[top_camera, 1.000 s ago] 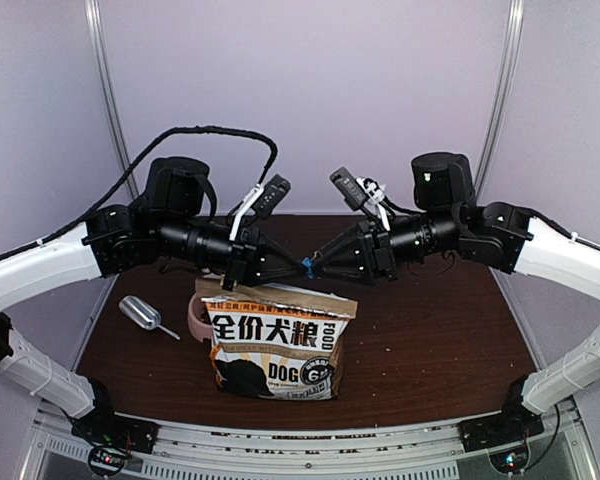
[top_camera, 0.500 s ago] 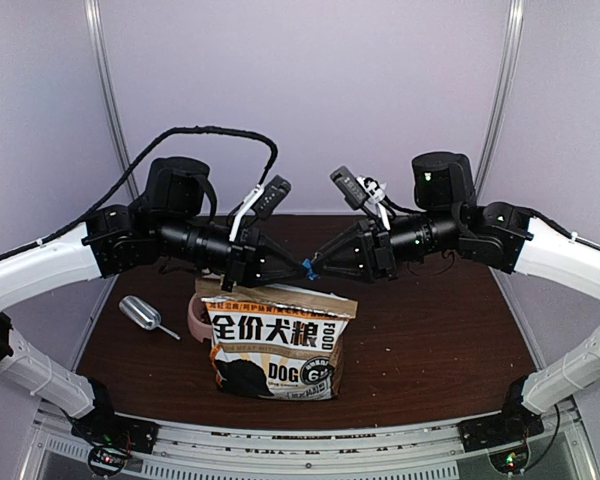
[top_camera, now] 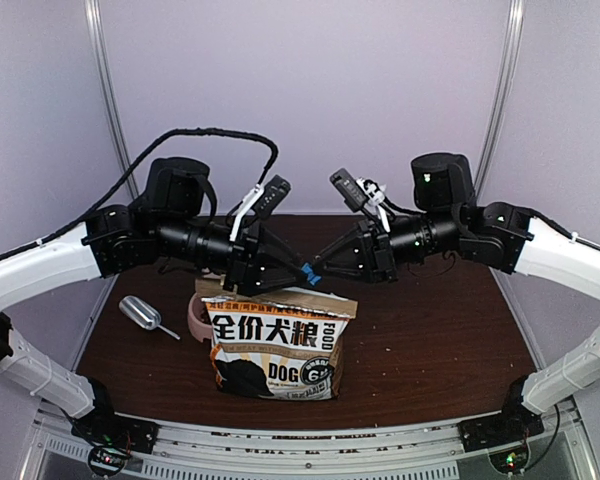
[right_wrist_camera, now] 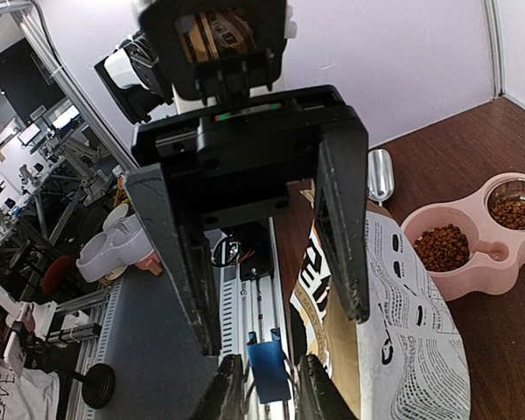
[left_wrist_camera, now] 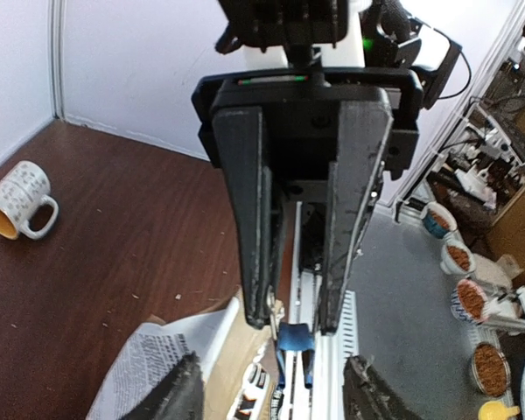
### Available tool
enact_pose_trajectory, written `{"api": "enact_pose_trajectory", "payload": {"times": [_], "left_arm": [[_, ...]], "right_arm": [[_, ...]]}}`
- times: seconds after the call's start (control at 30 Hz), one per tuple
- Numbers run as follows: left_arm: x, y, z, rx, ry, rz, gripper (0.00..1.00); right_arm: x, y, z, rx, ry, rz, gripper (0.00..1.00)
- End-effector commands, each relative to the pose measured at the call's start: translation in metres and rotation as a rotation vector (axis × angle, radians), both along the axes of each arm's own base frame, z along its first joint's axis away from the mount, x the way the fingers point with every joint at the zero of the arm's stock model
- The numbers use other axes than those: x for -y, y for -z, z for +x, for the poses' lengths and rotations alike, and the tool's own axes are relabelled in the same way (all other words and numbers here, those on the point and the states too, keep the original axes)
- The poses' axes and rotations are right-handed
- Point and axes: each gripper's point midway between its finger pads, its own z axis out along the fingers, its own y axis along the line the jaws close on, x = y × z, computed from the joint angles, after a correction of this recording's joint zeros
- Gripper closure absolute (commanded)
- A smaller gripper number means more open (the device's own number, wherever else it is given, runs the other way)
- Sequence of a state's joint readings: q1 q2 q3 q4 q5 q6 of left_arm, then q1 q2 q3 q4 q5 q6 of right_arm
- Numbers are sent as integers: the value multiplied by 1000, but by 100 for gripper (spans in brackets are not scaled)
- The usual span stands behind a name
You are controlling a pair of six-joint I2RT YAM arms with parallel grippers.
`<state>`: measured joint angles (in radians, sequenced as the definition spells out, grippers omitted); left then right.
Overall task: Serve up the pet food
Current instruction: Pass from the left arm to the right, then pick up the pet food bag at the center of the board.
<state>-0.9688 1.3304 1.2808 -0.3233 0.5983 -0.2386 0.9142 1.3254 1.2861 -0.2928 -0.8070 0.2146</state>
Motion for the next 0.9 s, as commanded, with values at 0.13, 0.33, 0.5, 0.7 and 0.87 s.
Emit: {"api": "enact_pose_trajectory", "payload": {"times": [0.13, 0.33, 0.5, 0.7, 0.87], "left_arm": [[-29, -41, 14, 143, -157, -80, 26], [-80, -44, 44, 171, -378, -46, 19], [-125, -21, 68, 104, -480, -24, 18], [-152, 13, 60, 133, -429, 44, 16], [-168, 48, 57, 90, -395, 129, 12]], "right_arm": [[16, -10, 8, 94, 97, -34, 100], [19, 9, 26, 117, 178, -201, 100], [6, 17, 29, 121, 177, -277, 100], [-21, 29, 34, 123, 153, -354, 100], [-46, 31, 36, 130, 120, -381, 100]]}}
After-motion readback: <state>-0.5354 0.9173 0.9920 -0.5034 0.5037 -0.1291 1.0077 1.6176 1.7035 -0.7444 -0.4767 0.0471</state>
